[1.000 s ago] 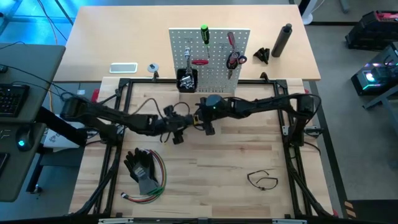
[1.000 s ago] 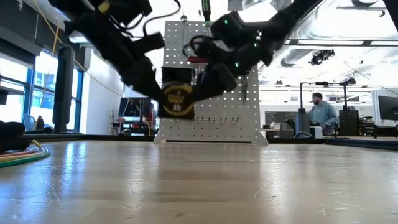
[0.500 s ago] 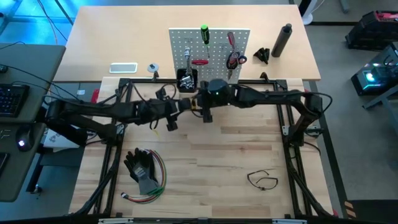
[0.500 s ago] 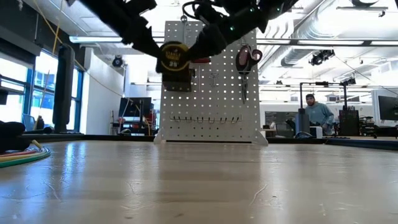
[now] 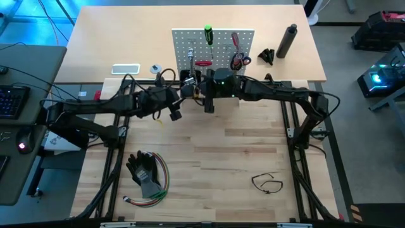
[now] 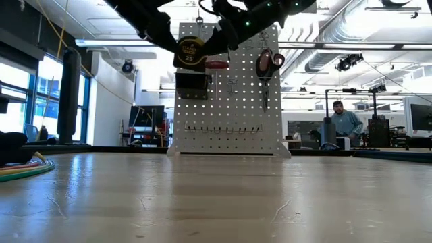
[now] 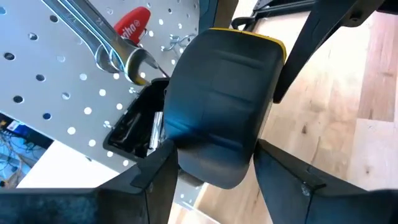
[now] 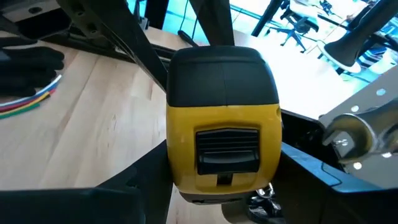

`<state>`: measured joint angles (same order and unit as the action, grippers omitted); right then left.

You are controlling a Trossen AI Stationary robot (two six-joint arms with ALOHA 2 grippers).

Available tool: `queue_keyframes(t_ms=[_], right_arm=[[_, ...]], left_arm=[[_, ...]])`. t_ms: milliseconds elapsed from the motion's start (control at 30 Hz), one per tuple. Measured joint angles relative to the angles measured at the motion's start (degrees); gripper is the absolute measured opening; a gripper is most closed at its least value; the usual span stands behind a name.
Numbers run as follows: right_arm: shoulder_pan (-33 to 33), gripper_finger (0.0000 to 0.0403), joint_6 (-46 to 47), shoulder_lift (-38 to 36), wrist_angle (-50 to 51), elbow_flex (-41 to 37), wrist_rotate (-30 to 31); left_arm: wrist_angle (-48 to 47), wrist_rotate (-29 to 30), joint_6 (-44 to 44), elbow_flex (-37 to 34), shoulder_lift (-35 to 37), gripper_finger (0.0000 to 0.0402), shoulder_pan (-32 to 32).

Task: Hang tools onto peg board
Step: Hang the yellow tape measure on the black bin on the white peg board

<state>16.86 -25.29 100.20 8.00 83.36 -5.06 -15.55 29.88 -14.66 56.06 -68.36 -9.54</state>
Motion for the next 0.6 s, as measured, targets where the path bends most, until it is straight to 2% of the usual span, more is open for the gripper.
queue_keyframes(t_ms=[267,600], right_arm=[[1.0,0.0216,1.5,0.0,2.3,0.1,-2.5],[2.2,0.0218,3.8,0.2,2.3,0.1,-4.7]], left_arm=[[-0.7,-5.7,1.7,0.3,-0.1,0.0174,-1.9],[-1.2,-9.1,5.5,0.3,0.0,0.0173,-3.7]])
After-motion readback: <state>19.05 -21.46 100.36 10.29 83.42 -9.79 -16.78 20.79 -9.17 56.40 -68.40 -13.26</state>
